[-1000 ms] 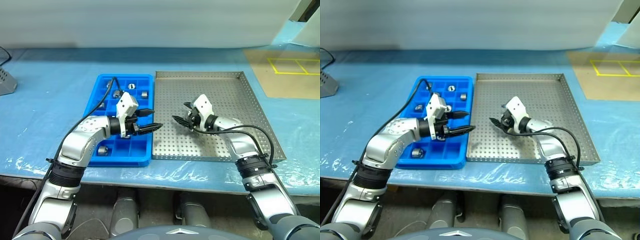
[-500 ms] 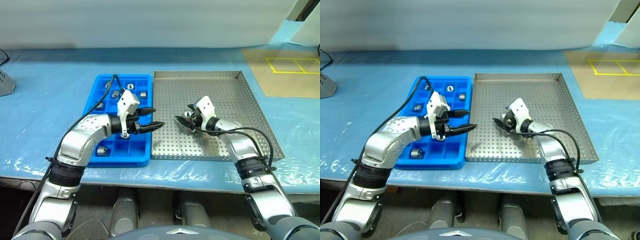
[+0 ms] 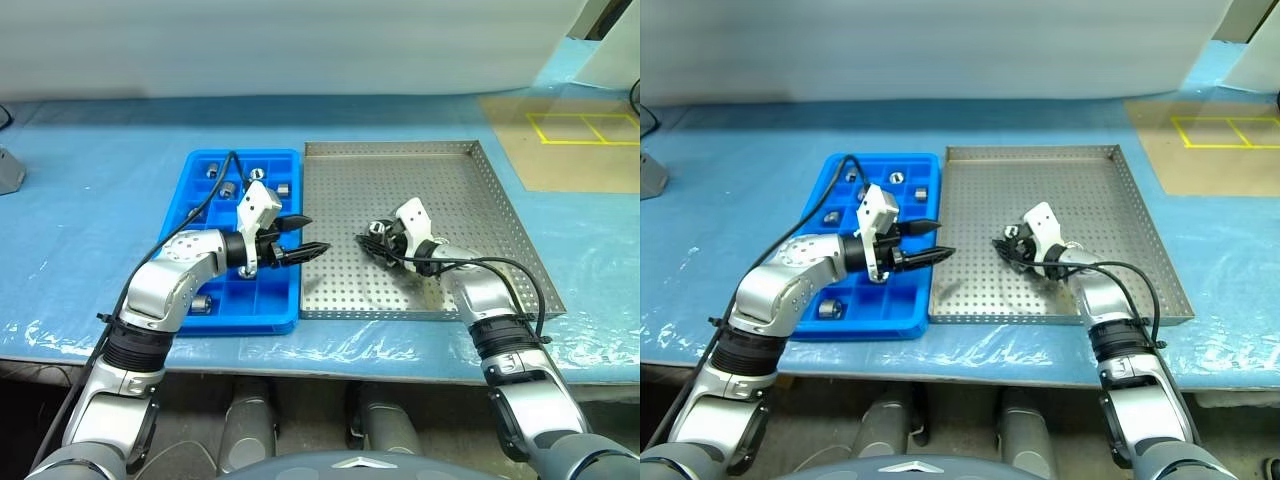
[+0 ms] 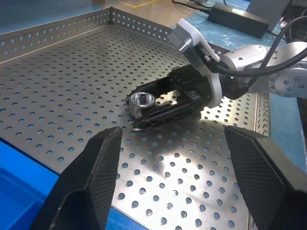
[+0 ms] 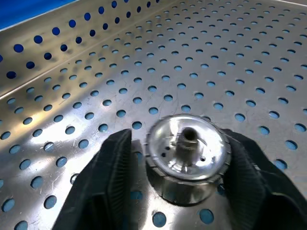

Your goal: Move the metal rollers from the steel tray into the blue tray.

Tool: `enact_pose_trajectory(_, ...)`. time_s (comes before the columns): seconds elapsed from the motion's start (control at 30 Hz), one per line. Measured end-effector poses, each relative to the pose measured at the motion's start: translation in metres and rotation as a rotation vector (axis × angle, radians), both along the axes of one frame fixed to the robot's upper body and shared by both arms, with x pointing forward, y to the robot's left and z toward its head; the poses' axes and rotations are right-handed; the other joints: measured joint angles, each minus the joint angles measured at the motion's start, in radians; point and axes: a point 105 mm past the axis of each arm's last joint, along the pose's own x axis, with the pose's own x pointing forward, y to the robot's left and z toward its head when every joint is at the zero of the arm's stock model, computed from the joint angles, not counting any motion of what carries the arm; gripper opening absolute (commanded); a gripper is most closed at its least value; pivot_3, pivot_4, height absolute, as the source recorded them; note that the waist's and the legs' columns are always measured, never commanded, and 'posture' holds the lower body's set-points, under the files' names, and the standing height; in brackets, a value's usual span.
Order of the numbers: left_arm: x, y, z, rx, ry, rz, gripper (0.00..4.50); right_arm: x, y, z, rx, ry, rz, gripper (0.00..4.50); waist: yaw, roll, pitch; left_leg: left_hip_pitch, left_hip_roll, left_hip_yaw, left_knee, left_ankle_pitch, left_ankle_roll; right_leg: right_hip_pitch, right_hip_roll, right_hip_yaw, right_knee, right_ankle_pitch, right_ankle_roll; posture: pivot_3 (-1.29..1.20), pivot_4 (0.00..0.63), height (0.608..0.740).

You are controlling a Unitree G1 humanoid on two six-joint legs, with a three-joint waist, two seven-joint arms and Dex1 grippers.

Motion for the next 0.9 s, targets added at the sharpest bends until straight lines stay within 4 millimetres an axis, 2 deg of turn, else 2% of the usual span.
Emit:
enact_pose_trajectory(0.03,-0.001,0.0,0.0,0.003,0.0,-0.001,3.59,-0.001,0.0,0.0,0.001,0.0,0.005,1.73,0.0,0.0,0.0,0.0,0.0,0.0,0.0,0.0,0.0,0.0,0.0,0.0,0.0,0.0,0.0,-0.05,0.15,0.74)
enact_pose_trajectory(0.07,-0.001,0.0,0.001,0.006,-0.003,-0.003,3.59,-0.001,0.001,0.0,0.002,0.002,0.007,1.66,0.0,0.0,0.0,0.0,0.0,0.0,0.0,0.0,0.0,0.0,0.0,0.0,0.0,0.0,0.0,-0.05,0.15,0.74)
enact_pose_trajectory(0.2,-0.002,0.008,0.004,0.041,-0.025,0.001,3.59,-0.001,0.002,0.0,0.004,0.0,0.008,1.66,-0.001,0.0,0.0,0.0,0.0,0.0,0.0,0.0,0.0,0.0,0.0,0.0,0.0,0.0,0.0,-0.03,0.15,0.74)
enact_pose_trajectory(0.37,0.003,0.051,0.011,0.086,-0.058,0.118,3.59,0.002,0.011,0.009,0.018,-0.024,0.032,1.66,-0.006,0.0,0.0,0.0,0.0,0.0,0.0,0.0,0.0,-0.001,0.0,0.0,0.0,0.0,0.0,0.01,0.15,0.74)
enact_pose_trajectory(0.43,0.005,0.065,0.015,0.082,-0.074,0.174,3.59,0.004,0.028,0.028,0.044,-0.066,0.083,1.66,-0.004,0.0,0.0,0.0,0.0,0.0,0.0,0.0,0.0,-0.001,0.0,0.0,0.0,0.0,0.0,0.04,0.15,0.74)
enact_pose_trajectory(0.5,0.007,0.08,0.018,0.079,-0.086,0.23,3.59,0.001,0.055,0.054,0.086,-0.124,0.179,1.66,-0.005,0.0,0.0,0.0,0.001,0.0,-0.001,0.0,0.0,-0.001,0.0,0.0,0.001,0.0,0.0,0.06,0.15,0.74)
enact_pose_trajectory(0.57,0.006,0.091,0.02,0.082,-0.094,0.274,3.59,-0.006,0.082,0.079,0.116,-0.182,0.284,1.66,0.001,0.0,0.0,0.0,0.001,0.0,-0.001,0.0,0.0,-0.001,0.0,-0.001,0.0,0.0,-0.001,0.09,0.15,0.74)
enact_pose_trajectory(0.63,0.002,0.099,0.018,0.089,-0.091,0.299,3.59,-0.016,0.103,0.094,0.138,-0.213,0.377,1.66,0.01,0.0,0.0,0.0,0.001,0.0,-0.002,0.0,0.0,-0.001,0.0,-0.001,-0.001,-0.001,-0.001,0.12,0.15,0.74)
enact_pose_trajectory(0.8,-0.008,0.114,0.012,0.105,-0.078,0.365,3.59,-0.027,0.137,0.09,0.148,-0.177,0.507,1.66,0.037,0.0,0.0,0.0,0.001,-0.001,-0.002,0.0,-0.001,-0.001,0.0,-0.001,0.0,-0.001,-0.001,0.19,0.15,0.74)
enact_pose_trajectory(0.9,-0.014,0.112,0.012,0.102,-0.079,0.375,3.59,-0.022,0.139,0.076,0.131,-0.141,0.511,1.66,0.057,0.0,0.0,0.0,0.001,-0.001,-0.002,0.0,-0.001,0.0,0.0,-0.001,0.0,-0.001,-0.001,0.21,0.15,0.74)
